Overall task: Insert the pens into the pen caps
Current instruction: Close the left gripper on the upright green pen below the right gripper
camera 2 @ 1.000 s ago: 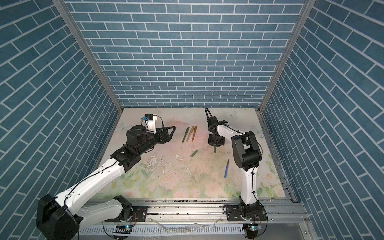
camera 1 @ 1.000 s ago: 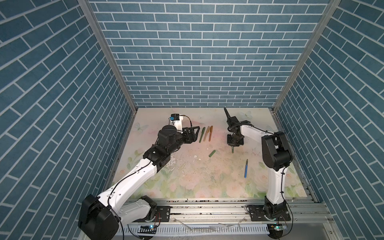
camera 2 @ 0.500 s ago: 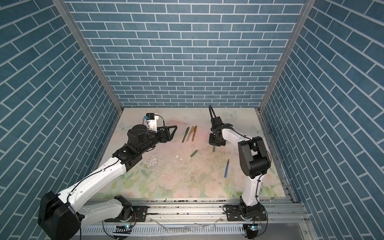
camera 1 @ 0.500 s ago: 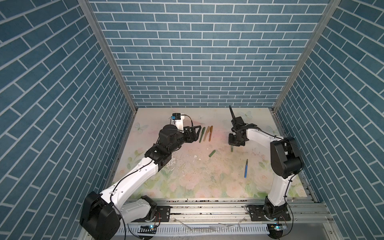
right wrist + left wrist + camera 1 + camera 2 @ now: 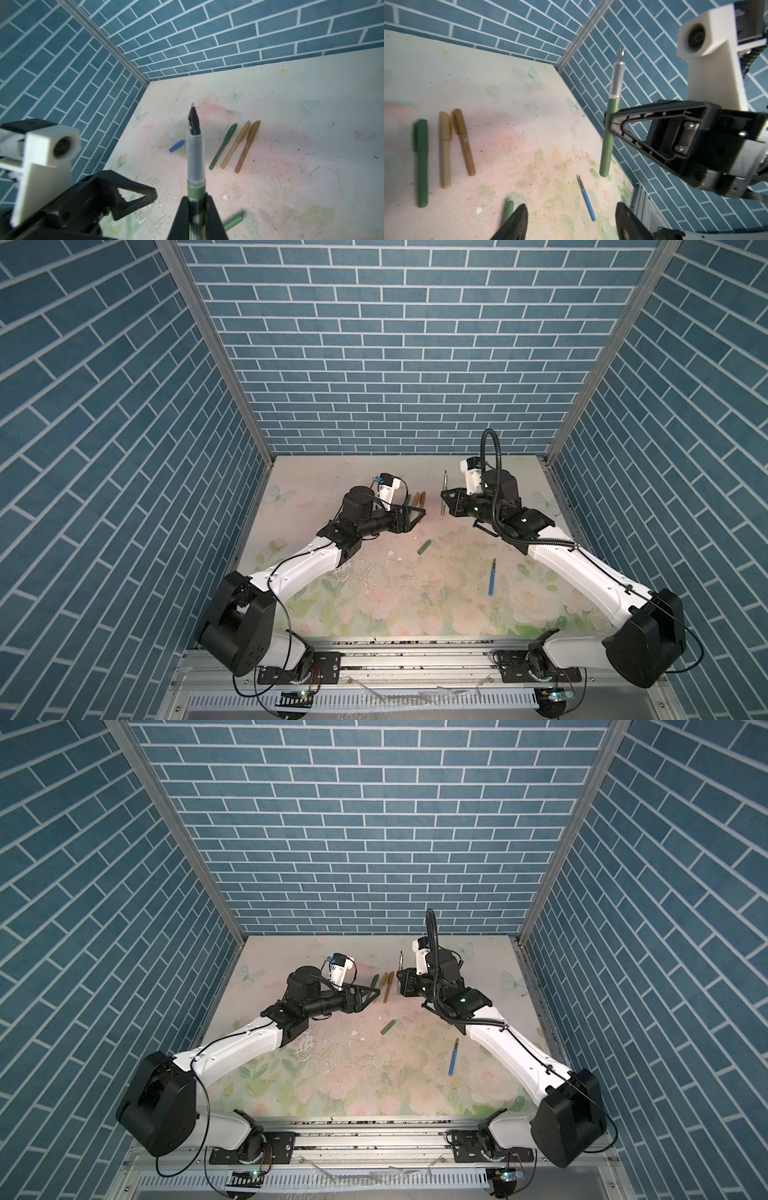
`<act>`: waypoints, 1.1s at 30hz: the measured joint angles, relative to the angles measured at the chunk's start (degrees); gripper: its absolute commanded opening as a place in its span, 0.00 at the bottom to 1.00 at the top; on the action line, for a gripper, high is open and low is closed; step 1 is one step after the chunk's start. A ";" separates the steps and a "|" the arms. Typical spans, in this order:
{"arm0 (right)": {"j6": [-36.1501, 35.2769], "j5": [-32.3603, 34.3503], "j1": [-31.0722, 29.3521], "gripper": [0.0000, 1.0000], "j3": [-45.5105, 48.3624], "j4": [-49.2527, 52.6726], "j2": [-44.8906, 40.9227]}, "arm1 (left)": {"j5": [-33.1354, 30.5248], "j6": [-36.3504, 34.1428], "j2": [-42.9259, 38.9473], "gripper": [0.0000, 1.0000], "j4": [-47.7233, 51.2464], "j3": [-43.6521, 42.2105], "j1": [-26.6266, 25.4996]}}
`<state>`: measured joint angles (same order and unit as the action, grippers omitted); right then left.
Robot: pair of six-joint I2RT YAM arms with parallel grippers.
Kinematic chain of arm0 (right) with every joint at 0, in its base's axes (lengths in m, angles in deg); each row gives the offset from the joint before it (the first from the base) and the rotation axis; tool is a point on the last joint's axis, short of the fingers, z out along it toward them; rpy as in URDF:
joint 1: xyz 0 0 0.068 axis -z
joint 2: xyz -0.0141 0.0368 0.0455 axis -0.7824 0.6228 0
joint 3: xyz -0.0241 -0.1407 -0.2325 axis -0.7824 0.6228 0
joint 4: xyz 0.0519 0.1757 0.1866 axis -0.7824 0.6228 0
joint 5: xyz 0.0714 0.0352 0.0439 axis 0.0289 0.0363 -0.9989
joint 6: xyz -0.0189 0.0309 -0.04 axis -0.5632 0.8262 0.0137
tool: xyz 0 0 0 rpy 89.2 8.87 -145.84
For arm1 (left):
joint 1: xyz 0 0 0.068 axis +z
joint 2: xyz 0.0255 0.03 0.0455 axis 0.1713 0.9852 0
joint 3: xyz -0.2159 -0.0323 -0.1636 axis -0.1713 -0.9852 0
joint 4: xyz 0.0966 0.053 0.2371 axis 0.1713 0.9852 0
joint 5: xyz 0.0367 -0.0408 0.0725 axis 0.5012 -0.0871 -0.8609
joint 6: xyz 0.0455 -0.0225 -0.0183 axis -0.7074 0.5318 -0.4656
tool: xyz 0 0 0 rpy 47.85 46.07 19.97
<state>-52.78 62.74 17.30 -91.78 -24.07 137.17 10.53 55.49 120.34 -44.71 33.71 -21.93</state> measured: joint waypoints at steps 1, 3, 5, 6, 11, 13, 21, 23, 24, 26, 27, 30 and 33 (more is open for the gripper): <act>0.37 -0.35 -0.35 0.05 0.02 -0.37 -0.37 | 1.18 0.31 0.20 0.65 -1.22 0.00 0.00; 0.72 -0.85 -0.98 0.05 0.02 -0.85 -0.81 | 3.34 0.79 0.20 0.64 -3.82 0.00 0.00; 0.85 -1.22 -1.73 0.05 0.17 -1.05 -1.03 | 5.01 1.03 0.20 0.62 -6.19 0.00 0.00; 0.87 -1.38 -2.27 0.05 0.28 -1.14 -1.11 | 5.90 1.09 0.20 0.61 -7.13 0.00 0.00; 1.53 -1.81 -4.42 0.05 0.79 -2.10 -1.16 | 8.96 1.60 0.22 0.59 -9.44 0.00 0.00; 1.90 -1.79 -4.92 0.05 1.11 -2.49 -1.22 | 9.77 1.79 0.26 0.57 -9.68 0.02 0.00; 2.36 -2.16 -5.53 0.05 1.18 -2.97 -1.22 | 11.56 2.05 1.11 0.48 -10.36 0.04 -0.13; 2.36 -2.40 -5.60 0.05 1.18 -2.97 -1.22 | 11.69 2.03 1.11 0.48 -10.34 0.09 -0.13; 2.38 -2.64 -5.60 0.05 1.18 -2.97 -1.22 | 11.72 2.03 1.11 0.47 -10.34 0.13 -0.13; 2.45 -3.10 -5.68 0.05 1.18 -2.99 -1.22 | 11.69 2.05 1.11 0.45 -10.34 0.13 -0.13; 2.71 -3.37 -5.70 0.05 1.18 -3.02 -1.22 | 11.69 2.01 1.14 0.44 -10.34 0.13 -0.17; 3.28 -3.80 -5.86 0.05 1.18 -3.37 -1.22 | 11.85 2.03 1.18 0.42 -10.32 0.13 -0.24; 3.43 -4.02 -5.97 0.05 1.18 -3.80 -1.22 | 11.89 2.03 1.22 0.38 -10.16 0.13 -0.28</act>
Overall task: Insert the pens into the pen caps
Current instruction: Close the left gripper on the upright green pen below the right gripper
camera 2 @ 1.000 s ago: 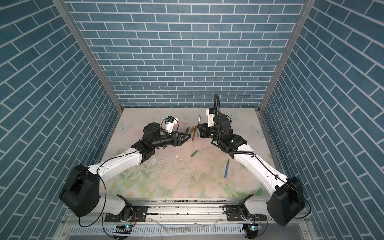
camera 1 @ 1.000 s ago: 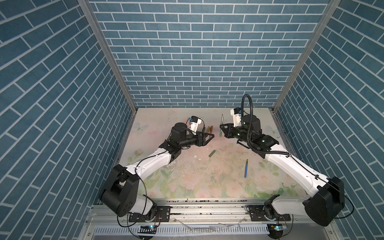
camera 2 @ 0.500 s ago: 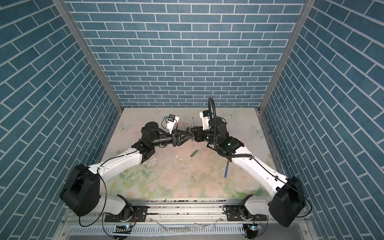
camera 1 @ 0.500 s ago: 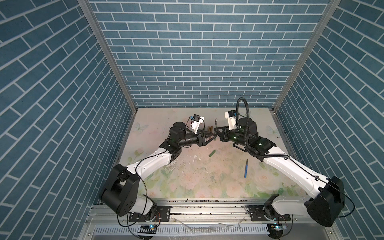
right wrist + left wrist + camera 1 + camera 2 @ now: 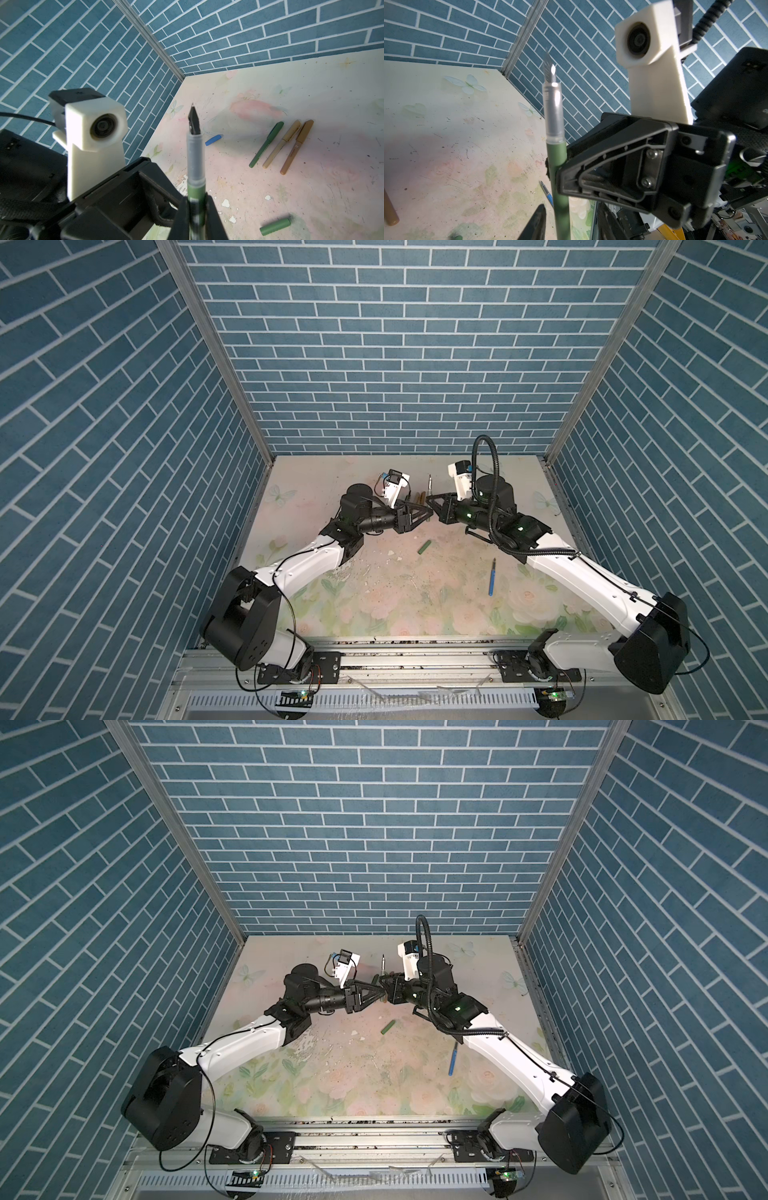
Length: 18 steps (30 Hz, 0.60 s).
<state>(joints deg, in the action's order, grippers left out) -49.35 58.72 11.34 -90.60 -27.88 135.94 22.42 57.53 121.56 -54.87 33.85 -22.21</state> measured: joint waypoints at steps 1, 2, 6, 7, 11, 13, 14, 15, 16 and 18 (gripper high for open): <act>0.02 -0.17 -0.09 0.05 0.00 -0.11 0.00 | 0.00 -0.02 0.00 0.36 0.09 0.02 -0.04; 0.11 -0.37 -0.20 0.05 0.00 -0.24 0.00 | 0.00 0.02 0.00 0.35 0.15 0.04 -0.04; 0.42 -0.79 -0.37 0.05 0.00 -0.87 0.00 | 0.04 0.00 0.00 0.29 0.39 0.33 -0.11; 0.39 -0.85 -0.37 0.05 0.00 -0.94 0.02 | 0.04 0.02 0.00 0.26 0.37 0.33 -0.11; 0.44 -1.29 -0.48 0.04 0.00 -1.20 0.17 | 0.00 0.13 0.00 0.18 0.59 0.35 -0.09; 0.44 -1.51 -0.52 0.04 0.00 -1.31 0.22 | -0.09 0.20 0.04 0.16 0.81 0.35 -0.07; 0.44 -1.55 -0.55 0.04 0.00 -1.33 0.22 | -0.11 0.26 0.11 0.14 0.90 0.35 -0.07; 0.39 -1.53 -0.57 0.04 0.00 -1.31 0.24 | -0.22 0.42 0.15 0.13 1.07 0.35 -0.02; 0.39 -1.46 -0.57 0.04 0.00 -1.33 0.26 | -0.20 0.46 0.26 0.12 1.05 0.35 0.04; 0.39 -1.40 -0.57 0.04 0.00 -1.31 0.35 | -0.20 0.61 0.37 0.11 1.07 0.37 0.07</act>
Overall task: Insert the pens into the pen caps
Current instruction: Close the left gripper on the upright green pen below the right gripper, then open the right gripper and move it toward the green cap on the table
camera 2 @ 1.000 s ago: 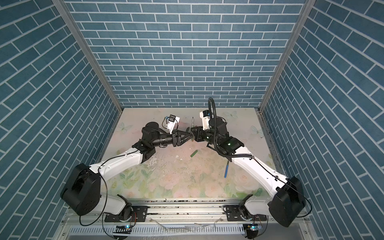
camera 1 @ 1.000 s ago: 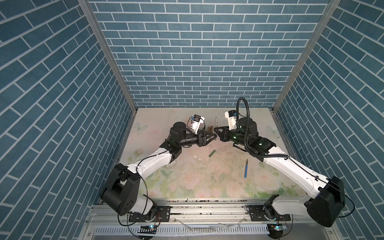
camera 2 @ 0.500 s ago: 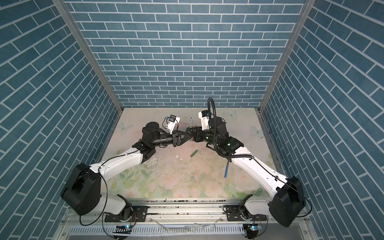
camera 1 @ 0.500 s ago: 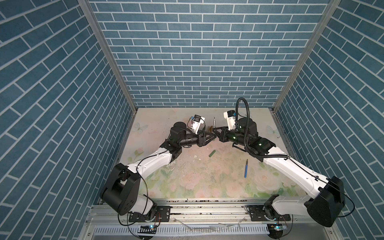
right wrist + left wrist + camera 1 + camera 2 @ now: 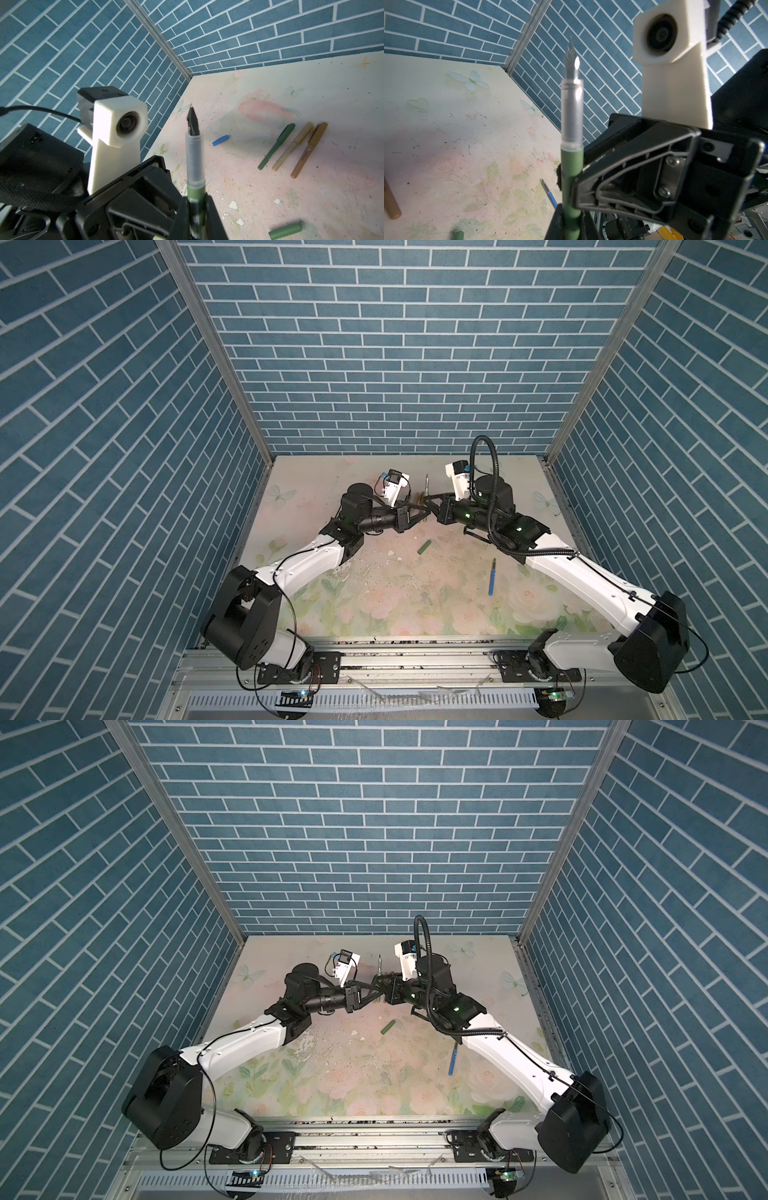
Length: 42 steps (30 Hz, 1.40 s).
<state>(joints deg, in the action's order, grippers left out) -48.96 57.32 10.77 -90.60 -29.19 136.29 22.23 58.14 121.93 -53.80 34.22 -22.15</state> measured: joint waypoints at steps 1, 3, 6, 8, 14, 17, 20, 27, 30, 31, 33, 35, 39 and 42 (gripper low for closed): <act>0.02 -0.02 0.00 0.04 0.00 -0.02 0.04 | 0.00 0.09 0.00 0.10 0.02 0.00 0.00; 0.02 0.00 0.00 0.05 0.00 -0.02 0.04 | 0.00 0.17 0.02 0.07 0.00 0.00 0.00; 0.00 0.02 0.00 0.15 0.00 -0.02 0.04 | -0.02 0.24 0.02 0.02 0.00 0.00 0.00; 0.04 0.04 -0.02 0.24 0.00 -0.02 0.04 | -0.20 0.04 0.02 0.00 0.04 0.00 0.00; 0.02 4.09 -0.57 0.29 0.00 3.52 -2.49 | -8.00 -5.44 -2.60 0.00 7.21 0.07 -0.24; 0.22 9.77 -0.59 0.24 -0.02 7.23 -5.31 | -16.15 -9.62 -6.91 0.00 13.57 0.28 -0.24; 1.53 14.58 -0.59 0.24 -0.22 11.23 -5.60 | -25.42 -12.90 -12.04 0.00 18.49 0.39 -0.22; 7.58 17.44 -0.52 0.36 0.33 18.32 6.64 | -38.16 -16.28 -18.93 0.00 22.27 0.42 -0.22; 10.60 16.11 -0.52 0.40 2.71 18.29 11.54 | -39.52 -16.33 -19.06 0.00 23.06 0.42 -0.22; 11.45 15.65 -0.52 0.41 3.17 18.36 12.76 | -39.56 -16.33 -19.04 0.00 23.37 0.39 -0.22; 12.68 14.80 -0.52 0.42 3.23 18.32 15.52 | -39.50 -16.22 -18.97 0.00 23.69 0.37 -0.22; 13.49 14.16 -0.52 0.42 2.82 18.29 17.64 | -39.28 -16.02 -18.91 0.00 23.74 0.37 -0.22; 14.58 12.96 -0.52 0.43 0.57 18.29 21.99 | -38.66 -15.63 -18.84 0.00 23.74 0.37 -0.22; 15.08 11.96 -0.52 0.46 -1.25 17.97 25.05 | -38.56 -15.41 -18.86 0.00 23.74 0.37 -0.22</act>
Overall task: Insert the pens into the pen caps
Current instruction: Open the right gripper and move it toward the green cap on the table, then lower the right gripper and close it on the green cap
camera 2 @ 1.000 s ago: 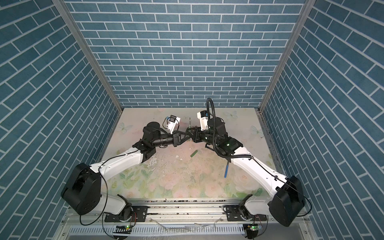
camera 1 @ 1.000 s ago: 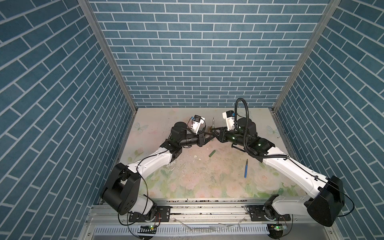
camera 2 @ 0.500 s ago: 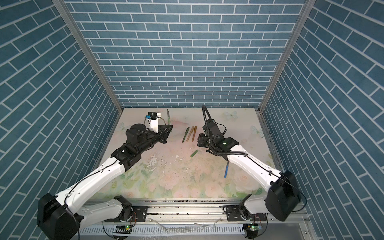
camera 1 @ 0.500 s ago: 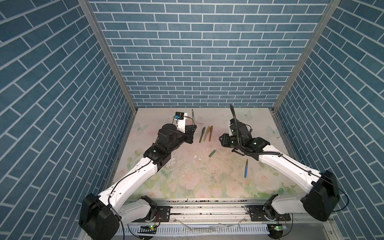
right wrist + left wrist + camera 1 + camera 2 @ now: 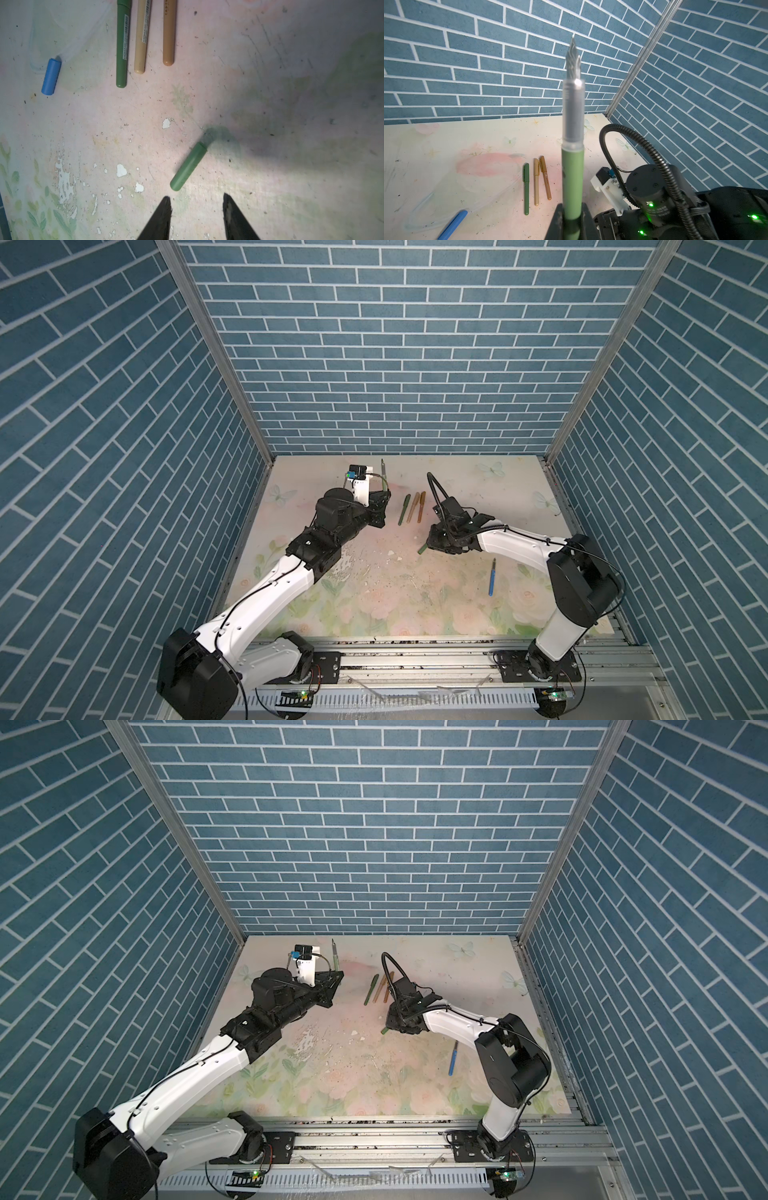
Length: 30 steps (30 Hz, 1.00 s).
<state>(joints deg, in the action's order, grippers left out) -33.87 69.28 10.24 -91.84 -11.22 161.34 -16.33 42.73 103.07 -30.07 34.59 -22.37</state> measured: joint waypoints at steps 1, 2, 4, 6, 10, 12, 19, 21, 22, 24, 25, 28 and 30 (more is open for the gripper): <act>0.17 -0.17 -0.02 0.46 -0.33 -0.11 0.74 | 0.09 0.02 0.00 0.00 0.00 0.00 0.00; 0.42 -0.39 -0.02 0.46 -0.74 -0.04 1.53 | 0.13 0.04 0.00 0.00 0.00 0.00 0.00; 0.79 -0.39 -0.02 0.46 -1.95 0.44 3.04 | 0.15 0.17 0.00 0.00 0.00 0.00 0.00; 0.96 -0.37 -0.02 0.47 -3.54 0.76 4.39 | 0.17 0.20 -0.04 0.00 0.00 0.00 0.00; 0.98 -0.37 -0.02 0.47 -5.88 1.66 6.19 | 0.20 0.22 -0.22 0.00 0.00 0.00 0.00; 0.98 -0.37 -0.02 0.47 -6.80 2.10 7.17 | 0.33 0.22 -0.31 0.00 0.02 0.00 0.00; 0.96 -0.31 -0.02 0.45 -8.48 3.91 9.44 | 0.35 0.26 -0.83 0.00 0.04 0.00 0.00; 0.96 -0.31 -0.02 0.44 -8.90 4.11 9.90 | 0.35 0.28 -0.94 0.00 0.07 0.00 0.00; 0.94 -0.31 -0.02 0.43 -9.03 4.35 10.05 | 0.35 0.31 -0.96 0.00 0.07 0.00 0.00; 0.94 -0.31 -0.02 0.42 -9.31 4.70 10.49 | 0.37 0.35 -1.03 0.00 0.20 0.00 0.00; 0.94 -0.28 -0.02 0.41 -9.40 4.83 10.78 | 0.37 0.37 -1.07 0.00 0.24 0.00 0.00; 0.92 -0.26 0.00 0.39 -9.53 4.90 11.65 | 0.35 0.39 -1.16 0.00 0.24 0.00 0.00; 0.85 -0.26 -0.02 0.38 -9.84 5.01 12.09 | 0.37 0.39 -1.16 0.00 0.24 0.00 0.00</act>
<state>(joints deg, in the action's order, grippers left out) -33.02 69.02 10.22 -101.68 -6.22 173.43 -15.96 43.12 101.91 -29.83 34.59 -22.37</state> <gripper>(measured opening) 0.389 0.141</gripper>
